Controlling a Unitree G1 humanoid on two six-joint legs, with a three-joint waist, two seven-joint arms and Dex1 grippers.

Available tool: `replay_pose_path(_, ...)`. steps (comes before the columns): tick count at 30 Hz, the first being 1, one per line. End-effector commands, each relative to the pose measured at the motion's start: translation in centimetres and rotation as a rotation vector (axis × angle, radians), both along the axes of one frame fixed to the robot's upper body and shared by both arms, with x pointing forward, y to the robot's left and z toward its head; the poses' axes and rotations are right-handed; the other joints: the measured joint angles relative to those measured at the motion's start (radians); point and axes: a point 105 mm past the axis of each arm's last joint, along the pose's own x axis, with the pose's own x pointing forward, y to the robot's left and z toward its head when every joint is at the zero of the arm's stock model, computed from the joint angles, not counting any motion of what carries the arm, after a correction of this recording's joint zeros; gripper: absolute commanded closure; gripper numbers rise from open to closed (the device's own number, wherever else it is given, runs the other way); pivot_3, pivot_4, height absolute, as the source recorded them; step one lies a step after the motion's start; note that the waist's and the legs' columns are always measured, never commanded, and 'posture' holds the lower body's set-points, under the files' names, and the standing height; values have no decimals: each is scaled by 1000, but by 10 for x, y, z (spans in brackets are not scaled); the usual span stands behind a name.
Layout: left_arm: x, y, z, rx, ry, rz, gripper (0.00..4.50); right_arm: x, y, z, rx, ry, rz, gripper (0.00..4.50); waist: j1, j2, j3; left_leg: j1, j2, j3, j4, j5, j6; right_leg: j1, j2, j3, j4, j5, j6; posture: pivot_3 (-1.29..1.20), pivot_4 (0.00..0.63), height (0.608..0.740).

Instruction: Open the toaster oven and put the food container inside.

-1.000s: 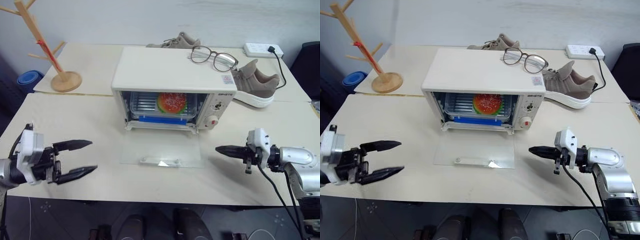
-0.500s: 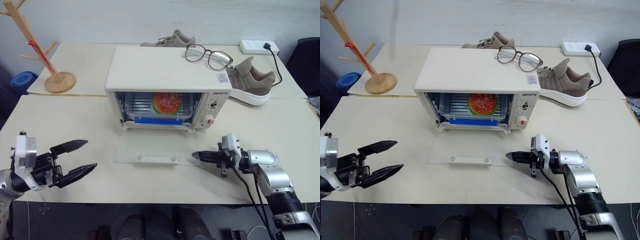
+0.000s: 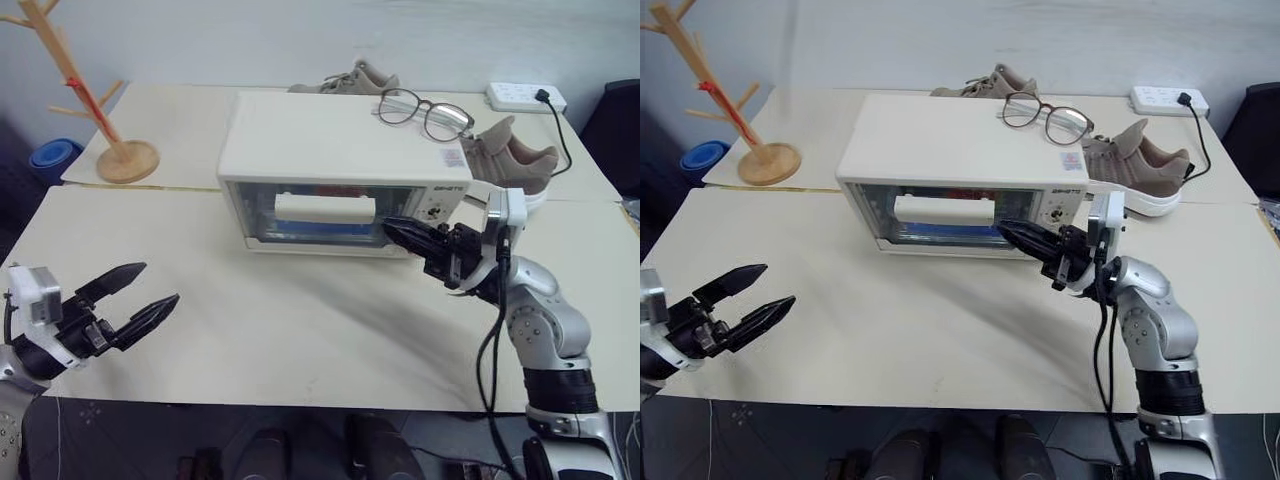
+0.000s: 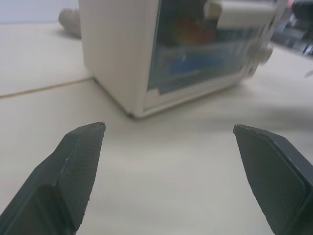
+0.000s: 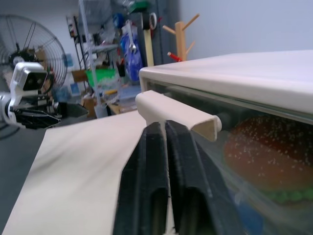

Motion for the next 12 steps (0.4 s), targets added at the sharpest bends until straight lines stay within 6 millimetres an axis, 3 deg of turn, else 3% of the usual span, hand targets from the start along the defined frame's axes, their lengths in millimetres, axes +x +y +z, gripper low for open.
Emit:
replay_pose_path(1, -9, 2, -9, 128, 9, -31, 0, -16, -19, -11, -158, -100, 23, 2902, 2, 0, 0, 0, 0, 0, 0, 0, 1, 0, 0, 0, -1, 0, 0, 0, 150, 740)
replay_pose_path(5, -24, 6, -27, 239, 39, -43, 0, -30, -47, -42, -349, -109, 32, 1524, 1, 0, 0, -1, 0, 3, -1, -3, 4, 0, 0, 2, -5, 0, 0, 0, 150, 740)
replay_pose_path(9, -22, 11, -28, 247, 8, 2, 0, -41, -64, -61, -423, -98, 28, 270, 5, 0, 0, 0, 1, 3, -1, -2, 3, 0, 0, 2, -3, 0, 0, 0, 150, 740)
replay_pose_path(10, -19, 11, -26, 246, -15, 17, 0, -43, -68, -65, -424, -64, 22, 27, 6, 0, 0, 1, 1, 3, -1, -2, 3, 1, 0, 1, -3, 0, 0, 0, 150, 740)
replay_pose_path(12, -13, 10, -23, 248, -19, 50, 0, -39, -74, -65, -358, -26, -49, 27, 6, 0, 0, 2, 1, 3, 0, -1, 2, 2, 0, 1, -1, 0, 0, 0, 150, 740)
